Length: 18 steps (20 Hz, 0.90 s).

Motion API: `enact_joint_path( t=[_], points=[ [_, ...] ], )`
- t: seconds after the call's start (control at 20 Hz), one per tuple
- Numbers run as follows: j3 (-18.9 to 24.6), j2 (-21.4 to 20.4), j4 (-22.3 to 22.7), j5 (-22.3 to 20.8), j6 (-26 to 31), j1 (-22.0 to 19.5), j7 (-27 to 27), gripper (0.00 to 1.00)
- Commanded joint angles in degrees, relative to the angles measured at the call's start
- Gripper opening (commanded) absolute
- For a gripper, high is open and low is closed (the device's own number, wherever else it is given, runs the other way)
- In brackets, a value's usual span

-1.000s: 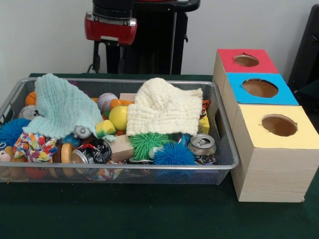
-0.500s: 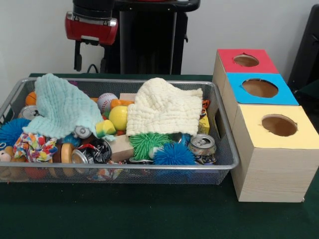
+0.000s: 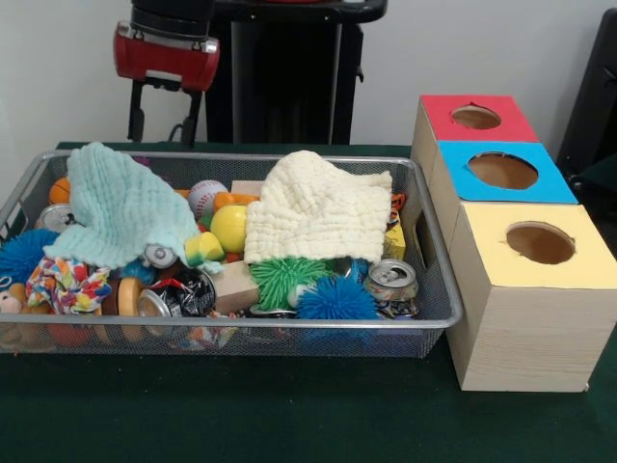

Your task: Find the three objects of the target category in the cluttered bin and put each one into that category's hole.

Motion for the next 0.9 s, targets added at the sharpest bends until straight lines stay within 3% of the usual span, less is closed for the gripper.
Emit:
enact_joint_path(
  t=[0.05, 0.9],
  points=[
    [5.86, 1.61, -6.8, -3.02, 3.71, -2.19, -4.9, 1.0],
    [9.21, 6.58, -17.75, -3.82, 8.91, -5.66, -8.88, 1.0]
  ],
)
